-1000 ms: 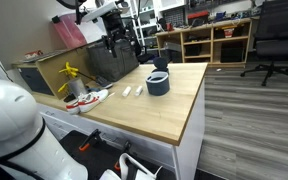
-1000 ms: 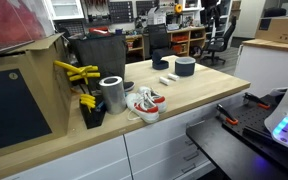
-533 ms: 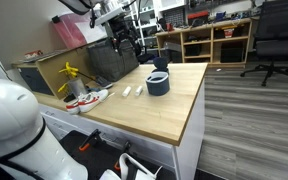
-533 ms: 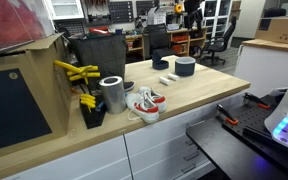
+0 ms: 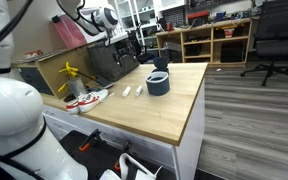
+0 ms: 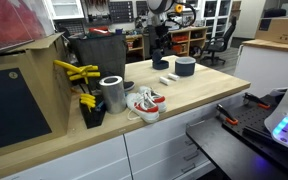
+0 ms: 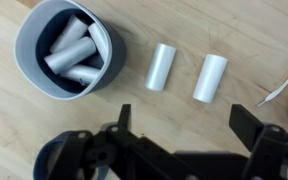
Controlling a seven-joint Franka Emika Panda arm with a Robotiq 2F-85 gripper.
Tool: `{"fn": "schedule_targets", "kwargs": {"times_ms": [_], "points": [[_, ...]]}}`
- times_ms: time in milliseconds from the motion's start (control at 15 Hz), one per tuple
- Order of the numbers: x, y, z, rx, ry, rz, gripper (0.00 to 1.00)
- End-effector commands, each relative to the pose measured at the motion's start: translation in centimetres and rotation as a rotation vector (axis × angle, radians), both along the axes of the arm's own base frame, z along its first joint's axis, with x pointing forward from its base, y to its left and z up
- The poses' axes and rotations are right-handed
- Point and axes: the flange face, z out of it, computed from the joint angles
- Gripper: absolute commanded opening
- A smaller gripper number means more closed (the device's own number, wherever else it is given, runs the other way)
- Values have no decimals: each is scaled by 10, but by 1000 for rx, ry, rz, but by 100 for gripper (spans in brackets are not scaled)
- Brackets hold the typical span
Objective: Put one white object in the bowl on the right.
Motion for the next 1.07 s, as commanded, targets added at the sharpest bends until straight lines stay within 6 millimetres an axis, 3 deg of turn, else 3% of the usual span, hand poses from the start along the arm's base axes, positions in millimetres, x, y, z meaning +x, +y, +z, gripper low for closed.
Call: {"fn": "schedule_targets", "kwargs": {"times_ms": [0,133,533,1000], "points": [[37,20,-38,5,45,21,100],[42,31,-55,21,74,36,100],[37,60,-81,42,169,111,100],[23,56,-120,-1,303,103,100]]}}
